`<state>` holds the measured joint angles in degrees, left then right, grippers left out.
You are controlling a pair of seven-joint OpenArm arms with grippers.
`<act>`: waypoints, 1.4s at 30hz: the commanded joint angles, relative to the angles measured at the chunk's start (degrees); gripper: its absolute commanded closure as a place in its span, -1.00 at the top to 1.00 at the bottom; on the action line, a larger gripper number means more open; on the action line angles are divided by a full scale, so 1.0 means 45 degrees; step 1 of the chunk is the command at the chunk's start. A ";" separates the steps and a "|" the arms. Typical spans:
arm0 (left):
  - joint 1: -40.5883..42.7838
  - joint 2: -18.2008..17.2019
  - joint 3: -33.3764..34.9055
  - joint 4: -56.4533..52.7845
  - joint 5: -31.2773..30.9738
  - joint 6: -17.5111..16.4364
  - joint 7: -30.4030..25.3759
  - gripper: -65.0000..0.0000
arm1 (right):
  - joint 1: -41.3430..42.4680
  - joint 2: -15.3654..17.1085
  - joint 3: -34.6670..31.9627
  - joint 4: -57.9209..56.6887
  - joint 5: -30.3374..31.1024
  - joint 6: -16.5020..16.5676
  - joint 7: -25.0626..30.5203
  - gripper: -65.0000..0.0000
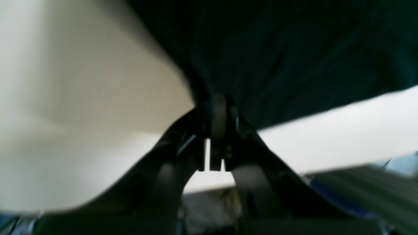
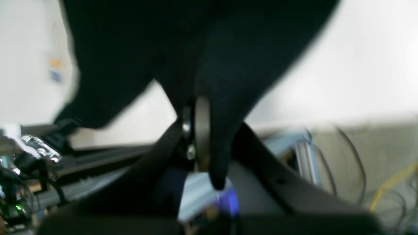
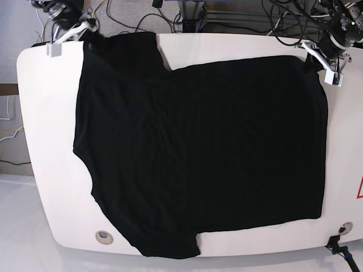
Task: Fold the T-shirt properly
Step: 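Lift the collar edge with both grippers and pull it toward the hem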
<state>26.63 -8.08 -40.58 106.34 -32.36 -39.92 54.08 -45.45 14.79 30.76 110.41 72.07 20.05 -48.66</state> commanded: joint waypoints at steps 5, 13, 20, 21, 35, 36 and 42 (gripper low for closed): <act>-0.1728 -0.0130 -0.0682 0.0231 -0.0555 -0.0017 -0.0229 -1.00 | 0.1710 0.1334 0.0148 0.0168 0.1322 0.0066 0.0255 -1.00; -0.4131 -0.0091 -0.0604 -0.0511 -0.0536 -0.0017 0.0377 -1.00 | 0.4113 0.1549 0.0031 -0.0672 0.1302 0.0066 0.0001 -1.00; -0.5537 -0.0091 -0.0643 -0.2973 -0.0516 -0.0017 0.0435 -1.00 | 0.6652 0.1569 0.0011 -0.2704 0.1283 0.0066 -0.0604 -1.00; -0.5694 -0.0110 -0.0643 -0.3246 -0.0516 -0.0017 0.0435 -1.00 | 0.6965 0.1569 -0.0009 -0.2899 0.1283 0.0066 -0.0604 -1.00; -0.7628 -0.0110 -0.0585 -0.3676 -0.0516 -0.0017 0.0435 -1.00 | 0.9739 0.1471 -0.1083 -0.3193 0.0560 0.0066 -0.0604 -1.00; -0.7706 -0.0091 -0.0585 -0.3715 -0.0516 -0.0017 0.0435 -1.00 | 0.9954 0.1374 -0.1181 -0.3193 0.0267 0.0066 -0.0604 -1.00; -0.8253 -0.0091 -0.0585 -0.5259 -0.0516 -0.0017 0.0435 -1.00 | 1.1028 0.0436 -0.1278 -0.3720 -0.1628 0.0144 -0.0604 -1.00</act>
<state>-9.06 -7.75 -43.16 83.02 -33.52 -39.72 57.25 2.48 16.19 24.60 94.17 65.14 20.27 -52.75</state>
